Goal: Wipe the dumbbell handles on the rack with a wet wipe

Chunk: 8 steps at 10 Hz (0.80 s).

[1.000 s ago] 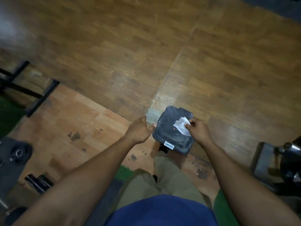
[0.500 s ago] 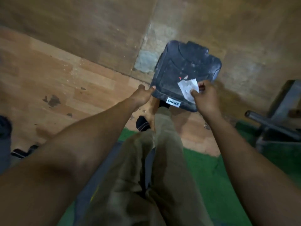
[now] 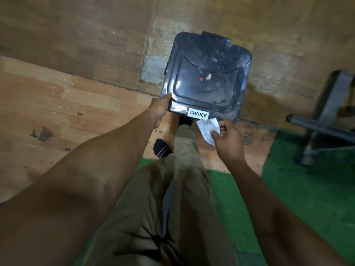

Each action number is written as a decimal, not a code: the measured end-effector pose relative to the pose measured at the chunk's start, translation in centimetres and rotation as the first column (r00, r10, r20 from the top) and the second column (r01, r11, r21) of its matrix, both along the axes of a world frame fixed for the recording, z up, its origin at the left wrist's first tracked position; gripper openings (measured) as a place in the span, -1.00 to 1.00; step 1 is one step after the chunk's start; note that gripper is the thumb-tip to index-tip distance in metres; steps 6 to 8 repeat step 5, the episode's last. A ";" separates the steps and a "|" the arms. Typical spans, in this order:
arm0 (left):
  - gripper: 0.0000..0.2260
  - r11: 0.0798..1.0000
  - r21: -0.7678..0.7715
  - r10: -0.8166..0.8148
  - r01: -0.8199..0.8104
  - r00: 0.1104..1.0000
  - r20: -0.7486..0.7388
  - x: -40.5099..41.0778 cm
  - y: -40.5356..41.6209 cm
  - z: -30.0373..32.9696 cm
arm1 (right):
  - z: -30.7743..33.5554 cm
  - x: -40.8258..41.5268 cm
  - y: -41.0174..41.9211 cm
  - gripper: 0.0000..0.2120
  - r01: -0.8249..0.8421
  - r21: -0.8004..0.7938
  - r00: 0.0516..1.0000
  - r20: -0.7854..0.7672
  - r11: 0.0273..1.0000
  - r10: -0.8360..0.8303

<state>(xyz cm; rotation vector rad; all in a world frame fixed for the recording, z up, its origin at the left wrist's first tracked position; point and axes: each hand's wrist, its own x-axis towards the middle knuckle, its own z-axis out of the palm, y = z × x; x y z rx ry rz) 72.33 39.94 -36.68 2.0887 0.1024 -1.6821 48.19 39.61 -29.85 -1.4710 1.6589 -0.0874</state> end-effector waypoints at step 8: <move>-0.50 0.923 -0.381 0.000 0.061 0.987 0.160 1.1 -10.1 17.0 | 7.2 4.7 -4.7 -0.69 0.017 -0.091 1.000 -0.018 0.996 -0.019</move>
